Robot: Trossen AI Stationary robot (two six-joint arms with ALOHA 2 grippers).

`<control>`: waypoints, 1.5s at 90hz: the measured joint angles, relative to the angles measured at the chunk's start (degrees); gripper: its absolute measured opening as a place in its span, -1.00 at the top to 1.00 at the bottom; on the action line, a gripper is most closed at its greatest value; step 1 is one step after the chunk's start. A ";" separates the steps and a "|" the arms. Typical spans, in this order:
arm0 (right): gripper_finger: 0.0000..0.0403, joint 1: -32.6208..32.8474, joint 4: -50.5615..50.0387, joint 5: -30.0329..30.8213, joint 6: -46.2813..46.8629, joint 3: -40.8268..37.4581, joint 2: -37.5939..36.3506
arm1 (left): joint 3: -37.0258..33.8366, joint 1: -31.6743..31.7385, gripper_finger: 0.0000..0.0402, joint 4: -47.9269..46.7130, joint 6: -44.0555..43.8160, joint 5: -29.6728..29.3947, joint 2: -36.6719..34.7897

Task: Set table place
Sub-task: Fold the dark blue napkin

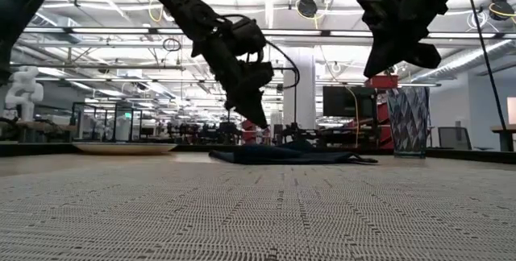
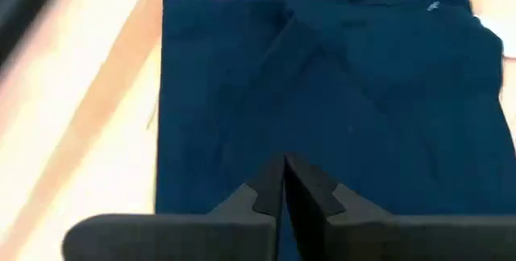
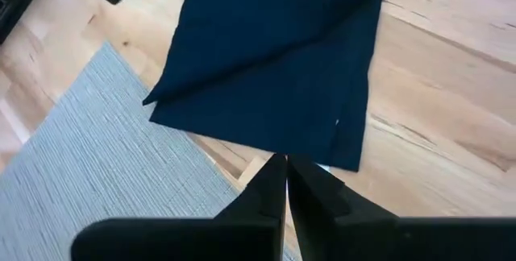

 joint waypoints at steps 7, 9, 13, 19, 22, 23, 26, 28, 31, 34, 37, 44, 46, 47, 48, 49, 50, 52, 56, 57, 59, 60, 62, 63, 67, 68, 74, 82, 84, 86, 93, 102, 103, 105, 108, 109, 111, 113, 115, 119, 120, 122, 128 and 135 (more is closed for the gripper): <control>1.00 0.00 -0.01 0.85 0.04 0.00 -0.01 | 0.02 2.61 1.00 0.68 -3.43 5.91 -0.02; 0.99 0.00 0.00 0.91 0.04 0.00 -0.01 | 0.02 3.56 1.00 0.73 -4.19 7.66 -0.04; 0.97 0.00 -0.05 0.92 0.03 0.00 -0.01 | 0.02 5.43 0.98 0.57 -5.39 10.35 -0.04; 0.92 0.00 -0.04 0.94 -0.08 0.00 -0.01 | 0.02 8.08 0.92 0.35 -6.80 14.69 -0.04; 0.89 0.02 -0.04 0.92 -0.16 0.00 -0.01 | 0.02 9.14 0.88 0.38 -7.05 17.51 -0.04; 0.88 0.02 -0.04 0.92 -0.17 0.00 -0.01 | 0.02 9.50 0.86 0.41 -7.07 18.50 -0.04; 0.84 0.02 -0.06 0.92 -0.27 0.00 -0.01 | 0.02 10.28 0.80 0.32 -6.88 20.92 -0.04; 0.81 0.02 -0.06 0.92 -0.38 0.00 -0.01 | 0.04 10.56 0.76 0.09 -6.40 22.05 -0.06; 0.77 0.02 -0.04 0.91 -0.74 0.00 -0.01 | 0.04 10.59 0.69 -0.61 -5.41 22.75 -0.07; 0.72 0.02 -0.04 0.91 -1.14 0.00 -0.01 | 0.04 10.23 0.63 -1.42 -4.22 22.92 0.02; 0.68 0.02 -0.06 0.94 -1.32 0.00 -0.01 | 0.04 9.70 0.56 -1.78 -3.10 23.13 0.42; 0.58 0.04 -0.07 0.92 -1.42 0.00 -0.01 | 0.04 8.32 0.45 -2.73 -1.17 23.04 1.53; 0.56 0.04 -0.08 0.92 -1.44 0.00 -0.01 | 0.04 7.85 0.42 -2.81 -0.75 22.54 1.99; 0.55 0.04 -0.08 0.92 -1.45 0.00 -0.01 | 0.04 7.61 0.41 -2.82 -0.54 22.07 2.19; 0.54 0.04 -0.08 0.92 -1.46 0.00 -0.01 | 0.04 7.42 0.40 -2.79 -0.27 21.66 2.36; 0.53 0.04 -0.07 0.92 -1.46 0.00 -0.01 | 0.04 7.24 0.39 -2.77 0.04 21.28 2.55; 0.52 0.04 -0.07 0.92 -1.46 0.00 -0.01 | 0.04 7.05 0.39 -2.76 0.37 20.92 2.75; 0.51 0.04 -0.09 0.92 -1.45 0.00 -0.01 | 0.04 6.68 0.38 -2.83 0.61 20.12 3.04; 0.48 0.04 -0.08 0.92 -1.40 0.00 -0.01 | 0.04 6.11 0.36 -2.62 0.80 17.92 3.53; 0.47 0.04 -0.08 0.92 -1.40 0.00 -0.01 | 0.04 6.01 0.36 -2.42 0.79 17.42 3.60; 0.47 0.04 -0.08 0.92 -1.40 0.00 -0.01 | 0.04 5.86 0.36 -2.04 0.79 16.58 3.65; 0.46 0.04 -0.08 0.92 -1.38 0.00 -0.01 | 0.04 5.78 0.36 -1.92 0.79 16.22 3.68; 0.45 0.04 -0.08 0.92 -1.31 0.00 -0.01 | 0.04 5.71 0.35 -1.81 0.79 15.54 3.69; 0.45 0.04 -0.08 0.92 -1.29 0.00 -0.01 | 0.04 5.71 0.35 -1.77 0.79 15.27 3.69; 0.45 0.04 -0.08 0.92 -1.22 0.00 -0.01 | 0.04 5.73 0.35 -1.24 0.49 14.01 3.69; 0.45 0.04 -0.08 0.92 -1.22 0.00 -0.01 | 0.04 5.74 0.35 -1.00 0.45 13.51 3.69; 0.45 0.04 -0.08 0.92 -1.22 0.00 -0.01 | 0.09 5.82 0.35 -0.53 0.22 11.01 3.69; 0.45 0.04 -0.12 0.92 -1.20 0.00 -0.01 | 0.09 6.15 0.35 -1.22 -0.57 8.75 3.69; 0.45 0.04 -0.12 0.92 -1.18 0.00 -0.01 | 0.08 6.22 0.35 -1.51 -0.59 8.68 3.69; 0.45 0.04 -0.13 0.92 -1.18 0.00 -0.01 | 0.05 6.25 0.35 -1.63 -0.61 8.71 3.69; 0.45 0.04 -0.13 0.91 -1.14 0.00 -0.01 | -0.13 6.14 0.35 -1.65 0.06 8.75 3.69; 0.45 0.04 -0.15 0.91 -1.11 0.00 -0.01 | -0.15 5.73 0.35 -1.43 0.80 8.78 3.69; 0.45 0.04 -0.15 0.92 -1.11 0.00 -0.01 | -0.15 5.71 0.35 -1.42 0.83 8.80 3.69; 0.45 0.04 -0.14 0.91 -1.11 0.00 -0.01 | -0.15 5.69 0.35 -1.42 0.81 8.90 3.69; 0.45 0.04 -0.15 0.92 -1.11 0.00 -0.01 | -0.15 5.67 0.35 -1.45 0.81 8.98 3.69; 0.45 0.04 -0.15 0.92 -1.11 0.00 -0.01 | -0.15 5.68 0.35 -1.45 0.81 8.98 3.69; 0.45 0.04 -0.17 0.91 -1.12 0.00 -0.01 | -0.15 5.72 0.35 -1.45 0.84 8.96 3.69; 0.45 0.05 -0.17 0.90 -1.14 0.00 -0.01 | -0.15 5.72 0.35 -1.42 0.88 8.96 3.76; 0.45 0.07 -0.19 0.91 -1.17 0.00 -0.01 | -0.15 5.62 0.35 -1.15 0.90 8.94 4.04; 0.45 0.06 -0.28 0.92 -1.18 0.00 -0.01 | -0.15 5.57 0.35 -0.64 0.87 8.74 4.32; 0.45 0.05 -0.31 0.92 -1.18 0.00 -0.01 | -0.15 5.54 0.35 -0.68 0.86 8.53 4.37; 0.45 0.04 -0.39 0.92 -1.20 0.00 -0.01 | -0.17 5.51 0.35 -0.93 0.88 7.85 4.48; 0.46 0.04 -0.42 0.92 -1.22 0.00 -0.01 | -0.26 5.39 0.35 -0.86 0.91 6.37 4.50; 0.46 0.05 -0.62 0.93 -1.23 0.00 -0.01 | -0.24 5.40 0.35 -0.57 1.71 6.19 4.48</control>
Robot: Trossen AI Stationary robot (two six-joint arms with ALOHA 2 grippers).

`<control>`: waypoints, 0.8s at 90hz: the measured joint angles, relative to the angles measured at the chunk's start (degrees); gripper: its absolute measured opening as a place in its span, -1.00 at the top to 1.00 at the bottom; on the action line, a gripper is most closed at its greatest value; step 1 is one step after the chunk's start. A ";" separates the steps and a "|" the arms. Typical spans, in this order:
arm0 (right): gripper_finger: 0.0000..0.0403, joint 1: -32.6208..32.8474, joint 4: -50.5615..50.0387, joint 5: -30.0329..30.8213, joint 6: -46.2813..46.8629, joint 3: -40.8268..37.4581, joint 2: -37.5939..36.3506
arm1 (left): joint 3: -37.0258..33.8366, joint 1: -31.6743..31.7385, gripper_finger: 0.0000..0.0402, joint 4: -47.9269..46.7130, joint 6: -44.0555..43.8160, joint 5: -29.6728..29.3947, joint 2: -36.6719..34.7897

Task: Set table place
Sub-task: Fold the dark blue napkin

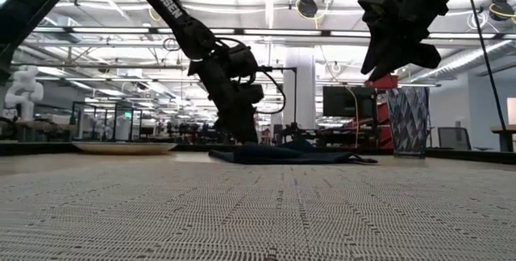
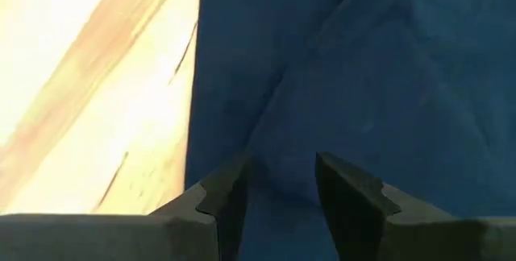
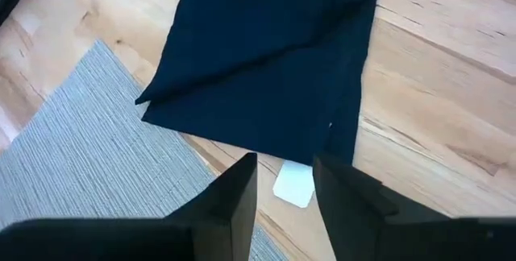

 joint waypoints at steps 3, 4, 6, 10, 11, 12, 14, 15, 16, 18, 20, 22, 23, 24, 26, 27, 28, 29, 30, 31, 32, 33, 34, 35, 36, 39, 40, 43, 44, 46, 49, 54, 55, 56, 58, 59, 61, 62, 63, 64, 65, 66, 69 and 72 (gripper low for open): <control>0.46 0.00 0.01 0.01 -0.01 0.00 0.00 | 0.00 0.01 0.35 -0.06 0.33 -0.25 0.00; 0.46 0.00 0.00 0.01 -0.01 0.00 0.00 | 0.00 0.01 0.35 -0.08 0.37 -0.38 0.00; 0.46 0.00 -0.05 0.04 -0.01 0.00 0.00 | 0.00 0.03 0.36 -0.16 0.40 -0.55 0.00; 0.46 0.00 -0.29 0.13 -0.02 0.00 0.00 | 0.00 0.05 0.37 -0.17 0.39 -0.60 0.00; 0.46 0.00 -0.37 0.16 -0.03 0.00 0.00 | 0.00 0.07 0.38 -0.14 0.39 -0.63 0.00; 0.46 0.00 -0.44 0.22 -0.03 0.00 0.00 | 0.00 0.07 0.38 -0.11 0.39 -0.65 0.00; 0.46 0.00 -0.58 0.33 -0.05 0.00 0.00 | 0.00 0.06 0.40 -0.07 0.39 -0.69 0.00; 0.46 0.00 -0.63 0.35 -0.05 0.00 -0.02 | 0.00 0.05 0.41 -0.06 0.40 -0.71 0.00; 0.46 0.00 -0.65 0.37 -0.05 0.00 -0.02 | 0.00 0.05 0.42 -0.06 0.41 -0.74 0.00; 0.46 0.00 -0.69 0.41 -0.05 0.00 -0.02 | 0.00 0.05 0.43 -0.09 0.46 -0.77 0.00; 0.46 0.00 -0.79 0.41 -0.05 0.00 -0.02 | 0.00 0.05 0.46 -0.11 0.52 -0.89 0.00; 0.46 0.00 -0.92 0.43 -0.08 0.00 -0.02 | 0.00 0.04 0.48 -0.11 0.56 -1.03 0.00; 0.46 0.00 -1.00 0.43 -0.08 0.00 -0.02 | 0.00 0.02 0.49 -0.10 0.57 -1.06 0.00; 0.46 0.00 -1.04 0.44 -0.08 0.00 -0.02 | 0.00 0.01 0.50 -0.09 0.58 -1.07 0.00; 0.46 0.00 -1.04 0.51 -0.08 0.00 -0.02 | 0.00 0.01 0.51 -0.02 0.57 -1.08 0.15; 0.46 0.00 -1.03 0.62 -0.08 0.00 -0.02 | 0.00 0.01 0.52 0.07 0.57 -1.09 0.24; 0.46 0.00 -1.02 0.77 -0.09 0.00 -0.02 | 0.00 0.01 0.53 0.20 0.57 -1.10 0.35; 0.46 0.00 -1.02 0.99 -0.08 0.00 -0.02 | 0.00 0.01 0.54 0.34 0.54 -1.11 0.45; 0.46 0.00 -1.02 1.21 -0.08 0.00 -0.02 | 0.02 0.01 0.54 0.45 0.47 -1.11 0.52; 0.46 0.00 -1.03 1.39 -0.08 0.00 -0.02 | 0.02 0.01 0.55 0.50 0.37 -1.13 0.58; 0.46 0.00 -1.03 1.51 -0.08 0.00 -0.02 | 0.02 0.01 0.55 0.51 0.26 -1.16 0.63; 0.46 0.00 -1.03 1.59 -0.08 0.00 -0.02 | 0.02 0.01 0.56 0.42 0.27 -1.19 0.65; 0.46 0.00 -1.03 1.62 -0.08 0.00 -0.02 | 0.02 0.01 0.56 0.32 0.25 -1.23 0.69; 0.46 0.00 -1.03 1.65 -0.08 0.00 -0.02 | 0.00 0.02 0.56 0.20 0.19 -1.25 0.75; 0.46 0.00 -1.01 1.67 -0.08 0.00 -0.02 | 0.00 0.04 0.56 0.11 0.17 -1.26 0.78; 0.46 0.00 -1.01 1.80 -0.06 0.00 -0.02 | 0.00 0.05 0.56 0.09 -0.09 -1.30 0.79; 0.46 -0.01 -1.01 1.83 -0.05 0.00 -0.02 | 0.00 0.05 0.56 0.16 -0.28 -1.31 0.79; 0.46 -0.05 -1.00 1.94 0.00 0.00 -0.02 | 0.00 0.05 0.56 0.46 -0.86 -1.27 0.76; 0.46 -0.05 -1.01 2.02 0.03 0.00 -0.02 | 0.00 0.05 0.56 0.49 -0.97 -1.22 0.75; 0.46 -0.05 -1.01 2.27 0.20 0.00 -0.02 | 0.02 0.07 0.56 0.51 -1.08 -1.15 0.74; 0.46 -0.03 -1.01 2.77 0.64 0.00 -0.02 | 0.02 0.11 0.56 0.44 -1.18 -1.12 0.74; 0.46 -0.03 -1.01 2.92 1.21 0.00 -0.02 | 0.02 0.11 0.55 0.26 -0.98 -1.07 0.74; 0.46 -0.03 -0.99 2.94 1.25 0.00 -0.02 | 0.02 0.11 0.55 0.23 -0.91 -1.02 0.74; 0.46 -0.03 -0.98 2.94 1.26 0.00 -0.02 | 0.02 0.11 0.55 0.22 -0.88 -0.99 0.74; 0.46 -0.03 -0.92 3.02 1.27 0.00 -0.02 | 0.02 0.11 0.56 0.25 -0.89 -0.94 0.74; 0.46 -0.03 -0.88 3.08 1.27 0.00 -0.02 | 0.02 0.11 0.57 0.27 -0.90 -0.91 0.74; 0.46 -0.03 -0.79 3.17 1.29 0.00 -0.02 | 0.02 0.11 0.58 0.28 -0.90 -0.80 0.74; 0.46 -0.03 -0.76 3.18 1.33 0.00 -0.02 | 0.02 0.11 0.59 0.24 -0.89 -0.66 0.74; 0.46 -0.03 -0.73 3.18 1.39 0.00 -0.02 | 0.02 0.11 0.60 0.16 -0.87 -0.51 0.74; 0.46 -0.03 -0.70 3.18 1.45 0.00 -0.02 | 0.02 0.11 0.61 0.05 -0.81 -0.37 0.74; 0.46 -0.03 -0.68 3.18 1.49 0.00 -0.02 | 0.02 0.11 0.63 -0.08 -0.71 -0.22 0.74; 0.46 -0.03 -0.66 3.18 1.52 0.00 -0.02 | 0.02 0.11 0.64 -0.29 -0.56 -0.04 0.74; 0.46 -0.03 -0.70 3.14 1.78 0.00 -0.02 | 0.02 0.11 0.70 -0.78 0.30 0.66 0.74; 0.46 -0.03 -0.71 3.16 2.11 0.00 -0.02 | 0.02 0.11 0.77 -1.13 1.17 1.80 0.74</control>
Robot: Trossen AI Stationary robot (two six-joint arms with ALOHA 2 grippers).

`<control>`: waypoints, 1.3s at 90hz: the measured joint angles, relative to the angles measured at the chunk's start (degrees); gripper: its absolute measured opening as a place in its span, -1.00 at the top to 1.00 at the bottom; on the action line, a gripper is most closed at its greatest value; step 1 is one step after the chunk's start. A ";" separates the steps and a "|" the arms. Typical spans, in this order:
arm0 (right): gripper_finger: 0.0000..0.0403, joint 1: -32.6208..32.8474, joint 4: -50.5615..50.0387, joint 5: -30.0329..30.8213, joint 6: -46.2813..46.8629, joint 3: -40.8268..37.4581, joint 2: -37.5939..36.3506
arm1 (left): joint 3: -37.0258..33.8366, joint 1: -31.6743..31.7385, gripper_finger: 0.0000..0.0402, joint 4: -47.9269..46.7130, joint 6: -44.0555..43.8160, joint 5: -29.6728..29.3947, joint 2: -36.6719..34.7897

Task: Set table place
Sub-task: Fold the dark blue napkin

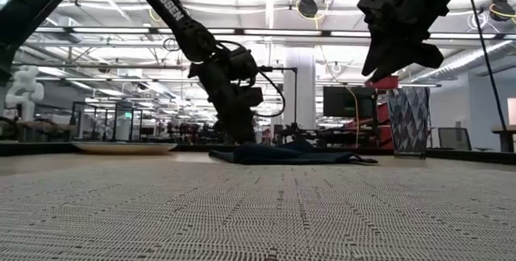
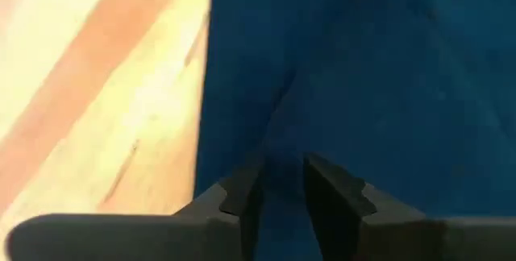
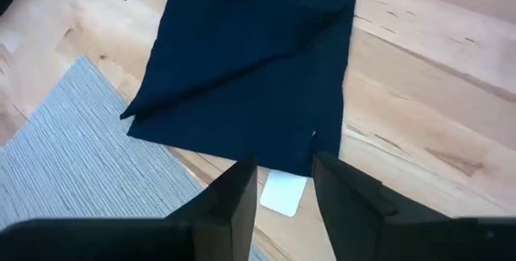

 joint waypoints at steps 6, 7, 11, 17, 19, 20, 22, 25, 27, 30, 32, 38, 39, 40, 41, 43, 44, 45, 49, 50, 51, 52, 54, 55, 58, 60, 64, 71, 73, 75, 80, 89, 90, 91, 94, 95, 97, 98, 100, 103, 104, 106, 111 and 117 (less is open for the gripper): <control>0.46 0.00 0.02 0.01 0.54 0.00 0.00 | 0.00 0.00 0.93 -0.16 0.81 3.64 0.00; 0.46 0.00 0.02 0.00 0.60 0.00 0.00 | 0.00 0.00 0.94 -0.16 0.86 4.11 0.00; 0.46 0.00 0.02 0.01 0.76 0.00 0.00 | 0.00 -0.05 0.97 -0.18 0.91 5.16 0.00; 0.46 0.00 0.05 0.02 0.85 0.00 0.00 | 0.00 -0.47 0.99 0.03 1.02 5.80 0.00; 0.46 0.00 0.07 0.02 0.85 0.00 0.00 | 0.01 -0.50 0.99 0.20 1.00 6.33 0.00; 0.46 0.00 0.07 0.02 0.85 0.00 0.00 | 0.04 -0.49 1.00 0.23 0.98 6.73 -0.02; 0.46 0.00 0.07 0.02 0.85 0.00 0.00 | 0.18 -0.50 1.00 0.11 0.91 7.80 -0.15; 0.46 0.00 0.13 0.00 0.85 0.00 0.00 | 0.37 -0.50 1.00 -0.04 0.86 9.82 -0.45; 0.46 0.00 0.21 0.00 0.85 0.00 0.00 | 0.59 -0.50 1.00 -0.09 0.74 11.37 -0.66; 0.46 0.00 0.41 0.02 0.85 0.00 0.00 | 0.99 -0.50 1.00 0.21 0.59 13.40 -1.05; 0.46 0.00 0.52 0.00 0.85 0.00 0.00 | 1.22 -0.50 1.00 0.35 0.51 14.70 -1.37; 0.46 0.00 0.50 0.02 0.88 0.00 0.00 | 1.87 -0.97 1.00 0.29 0.47 18.13 -1.72; 0.46 0.00 0.51 0.03 0.88 0.00 0.00 | 2.01 -1.05 1.00 0.31 0.47 18.46 -1.73; 0.46 0.00 0.52 0.03 0.88 0.00 0.00 | 2.16 -1.16 1.00 0.32 0.47 18.71 -1.73; 0.46 0.00 0.51 0.03 0.88 0.00 0.00 | 2.27 -1.27 1.00 0.32 0.46 18.79 -1.73; 0.46 0.00 0.48 0.02 0.89 0.00 0.00 | 2.46 -1.55 1.00 0.29 0.46 18.85 -1.71; 0.46 0.00 0.48 0.03 0.93 0.00 0.00 | 2.52 -1.69 1.00 0.25 0.47 18.86 -1.70; 0.46 0.00 0.48 0.04 0.99 0.00 0.00 | 2.56 -1.81 1.00 0.19 0.47 18.86 -1.70; 0.46 0.00 0.49 0.04 1.07 0.00 0.00 | 2.79 -2.31 1.00 0.08 0.50 18.94 -1.70; 0.46 0.00 0.48 0.04 1.07 0.00 0.00 | 2.86 -2.43 1.00 0.13 0.51 18.92 -1.70; 0.46 0.00 0.46 0.04 1.07 0.00 0.00 | 2.91 -2.51 1.00 0.24 0.50 18.81 -1.70; 0.46 0.00 0.46 0.05 1.07 0.00 0.00 | 2.95 -2.62 1.00 0.33 0.49 18.61 -1.70; 0.46 0.00 0.48 0.10 1.07 0.00 0.00 | 2.99 -2.83 1.00 0.41 0.49 17.67 -1.70; 0.46 0.00 0.47 0.15 1.08 0.00 0.00 | 2.99 -2.90 1.00 0.41 0.50 16.86 -1.70; 0.46 0.00 0.44 0.27 1.20 0.00 0.00 | 2.99 -3.13 1.00 0.37 0.49 13.36 -1.70; 0.46 0.00 0.42 0.28 1.48 0.00 0.00 | 2.99 -3.21 1.00 0.32 0.40 10.34 -1.70; 0.46 0.00 0.41 0.40 2.03 0.00 0.00 | 2.99 -3.20 1.00 -0.07 -0.89 3.89 -1.64; 0.46 -0.02 0.16 1.19 2.73 0.00 0.00 | 2.99 -1.94 1.00 -0.38 -3.51 -1.01 -1.64; 0.46 -0.02 0.10 1.24 2.78 0.00 0.00 | 2.99 -1.42 1.00 -0.44 -3.75 -0.77 -1.64; 0.46 -0.04 0.02 1.27 2.78 0.00 0.00 | 2.99 -0.87 1.00 -0.64 -3.92 -0.11 -1.64; 0.46 -0.23 -0.32 1.25 2.78 0.00 0.00 | 2.99 0.47 0.99 -1.90 -4.03 1.94 -1.64; 0.46 -0.28 -0.50 1.25 2.76 0.00 0.00 | 2.57 1.90 0.90 -2.90 -3.55 2.35 -1.62; 0.46 -0.28 -0.55 1.25 2.74 0.00 0.00 | 2.50 1.99 0.88 -2.90 -3.48 2.47 -1.62; 0.46 -0.28 -0.59 1.25 2.70 0.00 0.00 | 2.43 2.07 0.86 -2.91 -3.38 2.63 -1.62; 0.46 -0.28 -0.65 1.27 2.56 0.00 0.00 | 2.30 2.31 0.81 -2.97 -2.99 3.54 -1.62; 0.46 -0.28 -0.64 1.26 2.56 0.00 0.00 | 2.27 2.37 0.79 -3.05 -2.91 3.90 -1.62; 0.46 -0.28 -0.63 1.25 2.56 0.00 0.00 | 2.21 2.48 0.75 -3.25 -2.78 4.57 -1.62; 0.46 -0.28 -0.63 1.25 2.55 0.00 0.00 | 2.21 2.54 0.73 -3.38 -2.75 4.86 -1.62; 0.46 -0.28 -0.63 1.25 2.54 0.00 0.00 | 2.21 2.65 0.69 -3.63 -2.73 5.37 -1.62; 0.46 -0.28 -0.63 1.25 2.54 0.00 0.00 | 2.21 2.67 0.63 -3.92 -2.62 6.00 -1.62; 0.46 -0.28 -0.63 1.25 2.53 0.00 0.00 | 2.21 2.67 0.61 -4.01 -2.56 6.19 -1.62; 0.46 -0.30 -0.63 1.25 2.52 0.00 0.00 | 2.21 2.67 0.57 -4.18 -2.51 6.52 -1.61; 0.46 -0.31 -0.63 1.24 2.49 0.00 0.00 | 2.21 2.31 0.46 -3.98 -2.50 6.77 -1.05; 0.46 -0.28 -0.63 1.16 2.48 0.00 0.00 | 2.13 1.96 0.36 -4.51 -3.28 6.55 -0.70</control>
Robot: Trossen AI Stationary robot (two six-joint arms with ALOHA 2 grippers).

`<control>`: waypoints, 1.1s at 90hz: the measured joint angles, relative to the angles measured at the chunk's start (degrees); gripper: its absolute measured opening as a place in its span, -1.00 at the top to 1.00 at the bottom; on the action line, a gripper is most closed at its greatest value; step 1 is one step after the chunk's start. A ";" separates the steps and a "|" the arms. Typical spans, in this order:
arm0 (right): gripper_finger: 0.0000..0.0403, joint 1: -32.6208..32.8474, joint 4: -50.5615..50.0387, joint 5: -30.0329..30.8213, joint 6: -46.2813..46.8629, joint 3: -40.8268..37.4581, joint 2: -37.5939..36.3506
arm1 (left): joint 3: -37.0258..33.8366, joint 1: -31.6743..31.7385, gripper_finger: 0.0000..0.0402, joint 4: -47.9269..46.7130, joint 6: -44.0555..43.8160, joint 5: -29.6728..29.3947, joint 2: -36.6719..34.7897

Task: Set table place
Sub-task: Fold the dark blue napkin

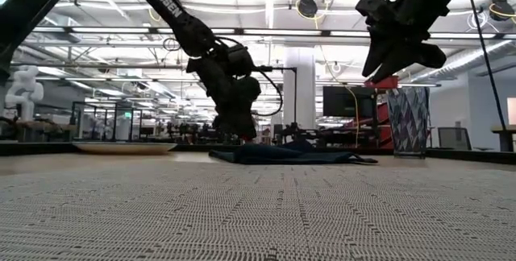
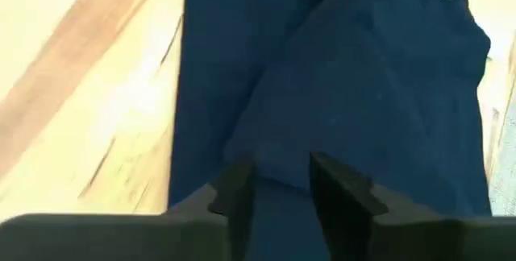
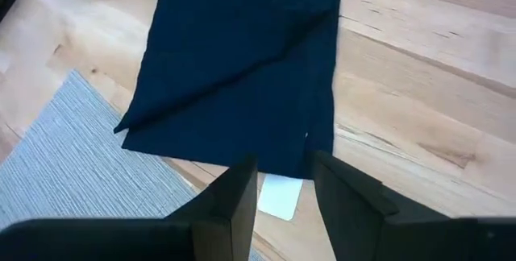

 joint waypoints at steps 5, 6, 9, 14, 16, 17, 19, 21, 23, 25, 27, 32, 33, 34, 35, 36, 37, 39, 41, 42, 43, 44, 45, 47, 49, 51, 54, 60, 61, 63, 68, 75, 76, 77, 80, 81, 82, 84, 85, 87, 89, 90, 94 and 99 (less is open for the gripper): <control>0.46 -0.02 0.04 -0.14 -0.02 0.00 0.00 | 0.00 -0.50 0.30 0.75 -0.68 -0.17 0.55; 0.46 -0.02 0.04 -0.14 -0.03 0.00 0.00 | 0.04 -0.59 0.29 0.95 -0.74 -0.20 0.65; 0.46 -0.02 0.04 -0.16 -0.03 0.00 0.00 | 0.09 -0.94 0.27 1.13 -1.01 -0.72 0.86; 0.46 0.00 0.04 -0.18 -0.02 0.00 0.00 | 0.02 -1.41 0.26 0.53 -1.96 -2.11 1.03; 0.46 -0.02 0.04 -0.17 0.04 0.00 0.00 | -0.01 -1.59 0.25 0.51 -2.14 -2.43 1.05; 0.46 -0.02 0.04 -0.17 0.07 0.00 0.00 | -0.01 -1.67 0.25 0.54 -2.18 -2.58 1.05; 0.46 -0.02 0.05 -0.19 0.15 0.00 0.00 | 0.00 -1.77 0.25 0.66 -2.26 -2.75 1.04; 0.46 -0.02 0.06 -0.18 0.27 0.00 0.00 | 0.01 -1.82 0.25 0.74 -2.30 -2.76 1.03; 0.46 -0.02 0.06 -0.19 0.28 0.00 0.00 | 0.01 -1.82 0.25 0.69 -2.28 -2.73 1.01; 0.46 0.00 0.06 -0.21 0.28 0.00 0.00 | 0.03 -1.80 0.25 0.57 -2.31 -2.45 1.01; 0.46 0.00 0.06 -0.21 0.30 0.00 0.00 | 0.03 -1.86 0.25 0.31 -2.40 -1.89 1.01; 0.46 -0.02 0.06 -0.20 0.30 0.00 0.02 | 0.03 -2.22 0.25 -0.78 -3.32 -0.91 1.01; 0.46 -0.02 0.07 -0.20 0.30 0.00 0.02 | 0.03 -2.34 0.25 -0.88 -3.37 -0.87 1.06; 0.46 -0.02 0.08 -0.20 0.31 0.00 0.02 | 0.02 -2.47 0.25 -0.92 -3.41 -0.83 1.14; 0.46 -0.02 0.08 -0.20 0.32 0.00 0.02 | 0.03 -2.66 0.25 -0.82 -3.47 -0.75 1.28; 0.46 -0.01 0.08 -0.20 0.32 0.00 0.02 | 0.04 -2.85 0.25 -0.72 -3.50 -0.66 1.40; 0.46 0.00 0.08 -0.20 0.32 0.00 0.02 | 0.07 -3.05 0.25 -0.60 -3.50 -0.58 1.52; 0.46 -0.02 0.11 -0.20 0.32 0.00 0.02 | 0.07 -3.49 0.25 -0.55 -3.50 -0.26 1.58; 0.46 -0.02 0.14 -0.20 0.32 0.00 0.02 | 0.06 -3.95 0.25 -0.76 -3.50 0.18 1.72; 0.46 -0.01 0.16 -0.21 0.32 0.00 0.02 | 0.05 -4.17 0.25 -0.89 -3.48 0.40 1.77; 0.46 0.00 0.17 -0.22 0.32 0.00 0.02 | 0.04 -4.37 0.25 -1.02 -3.48 0.66 1.84; 0.46 0.00 0.17 -0.22 0.32 0.00 0.02 | 0.02 -4.60 0.25 -1.10 -3.50 0.78 1.87; 0.46 -0.01 0.16 -0.22 0.33 0.00 0.02 | -0.01 -4.84 0.25 -1.13 -3.54 0.73 1.88; 0.46 -0.02 0.15 -0.21 0.34 0.00 0.02 | -0.01 -5.24 0.25 -1.03 -3.49 0.66 1.88; 0.46 -0.02 0.19 -0.22 0.34 0.00 0.02 | -0.01 -5.58 0.25 -0.77 -3.34 0.71 1.88; 0.46 -0.02 0.21 -0.22 0.34 0.00 0.02 | 0.01 -5.91 0.25 -0.51 -3.35 0.68 1.87; 0.46 -0.02 0.21 -0.21 0.34 0.01 0.02 | 0.09 -6.38 0.25 -0.46 -3.35 0.19 1.86; 0.46 -0.02 0.21 -0.20 0.34 0.02 0.02 | 0.09 -7.14 0.25 -1.00 -3.31 -1.67 1.85; 0.46 -0.02 0.21 -0.22 0.33 0.01 0.02 | 0.09 -7.22 0.25 -1.05 -3.32 -1.96 1.86; 0.46 -0.02 0.21 -0.22 0.32 0.00 0.02 | 0.09 -7.41 0.25 -1.07 -3.33 -2.58 1.84; 0.46 -0.02 0.19 -0.22 0.35 0.00 0.02 | 0.18 -7.75 0.25 -1.21 -3.39 -3.50 1.84; 0.46 0.02 0.19 -0.27 0.47 0.01 0.02 | 0.56 -8.07 0.25 -2.92 -3.33 -4.37 1.84; 0.46 0.02 0.19 -0.31 0.47 0.00 0.02 | 0.68 -8.08 0.25 -3.41 -3.33 -4.37 1.84; 0.46 0.02 0.19 -0.37 0.47 0.00 0.02 | 0.79 -8.08 0.25 -3.92 -3.31 -4.36 1.83; 0.46 0.02 0.17 -0.67 0.50 0.00 0.02 | 1.03 -8.08 0.25 -5.42 -2.85 -4.02 1.79; 0.46 0.02 0.18 -0.83 0.50 0.01 0.02 | 1.11 -8.08 0.25 -5.93 -2.47 -3.70 1.79; 0.46 0.02 0.19 -1.01 0.50 0.02 0.02 | 1.16 -8.07 0.25 -6.38 -2.12 -3.36 1.79; 0.46 0.02 0.19 -1.33 0.47 0.01 0.02 | 1.20 -8.04 0.25 -7.20 -1.47 -2.71 1.79; 0.46 0.02 0.19 -1.43 0.47 0.02 0.02 | 1.21 -8.04 0.25 -7.61 -1.10 -2.45 1.79; 0.46 0.03 0.17 -1.53 0.45 0.01 0.02 | 1.22 -8.12 0.25 -8.28 -0.51 -2.12 1.79; 0.46 0.04 0.15 -1.62 0.45 0.01 0.02 | 1.24 -8.24 0.25 -8.92 -0.27 -1.99 1.76; 0.46 0.04 0.14 -1.64 0.45 0.02 0.02 | 1.26 -8.31 0.25 -9.26 -0.10 -1.97 1.74; 0.46 0.07 0.08 -1.66 0.43 0.02 0.02 | 1.29 -8.71 0.25 -10.86 0.75 -1.91 1.67; 0.46 0.07 0.08 -1.67 0.45 0.01 0.02 | 1.32 -9.30 0.25 -12.78 1.09 -1.69 1.58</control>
